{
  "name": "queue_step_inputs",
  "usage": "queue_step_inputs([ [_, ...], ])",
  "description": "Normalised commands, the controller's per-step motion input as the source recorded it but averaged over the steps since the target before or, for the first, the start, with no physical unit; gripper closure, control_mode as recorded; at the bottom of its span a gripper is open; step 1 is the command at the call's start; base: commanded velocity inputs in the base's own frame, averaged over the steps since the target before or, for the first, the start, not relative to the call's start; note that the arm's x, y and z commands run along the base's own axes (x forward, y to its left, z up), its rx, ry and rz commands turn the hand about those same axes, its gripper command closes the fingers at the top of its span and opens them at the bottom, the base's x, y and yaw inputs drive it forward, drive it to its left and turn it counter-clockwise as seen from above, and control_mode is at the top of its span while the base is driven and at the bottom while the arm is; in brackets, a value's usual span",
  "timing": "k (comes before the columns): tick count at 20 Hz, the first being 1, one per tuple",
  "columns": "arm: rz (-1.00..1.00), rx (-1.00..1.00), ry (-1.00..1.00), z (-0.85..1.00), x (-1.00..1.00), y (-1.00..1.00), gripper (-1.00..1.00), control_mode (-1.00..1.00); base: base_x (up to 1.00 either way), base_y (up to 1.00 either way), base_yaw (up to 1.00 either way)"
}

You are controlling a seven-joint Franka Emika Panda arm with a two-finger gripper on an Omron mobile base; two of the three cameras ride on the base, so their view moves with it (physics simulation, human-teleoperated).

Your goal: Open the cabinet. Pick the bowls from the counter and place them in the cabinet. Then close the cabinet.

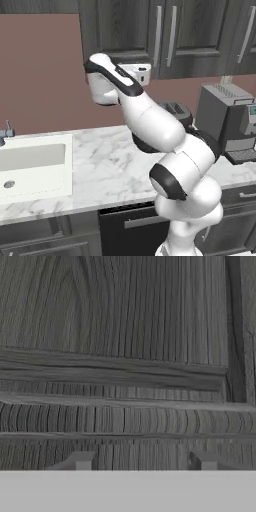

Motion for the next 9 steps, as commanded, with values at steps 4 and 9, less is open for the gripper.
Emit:
queue_step_inputs([
  [4,-0.16,-0.02,0.13,0.0,1.0,0.0,-1.0,-1.0,0.0,0.0,0.0],
  [9,-0.15,0.0,0.14,-0.06,1.0,0.0,-1.0,-1.0,0.0,0.0,0.0],
])
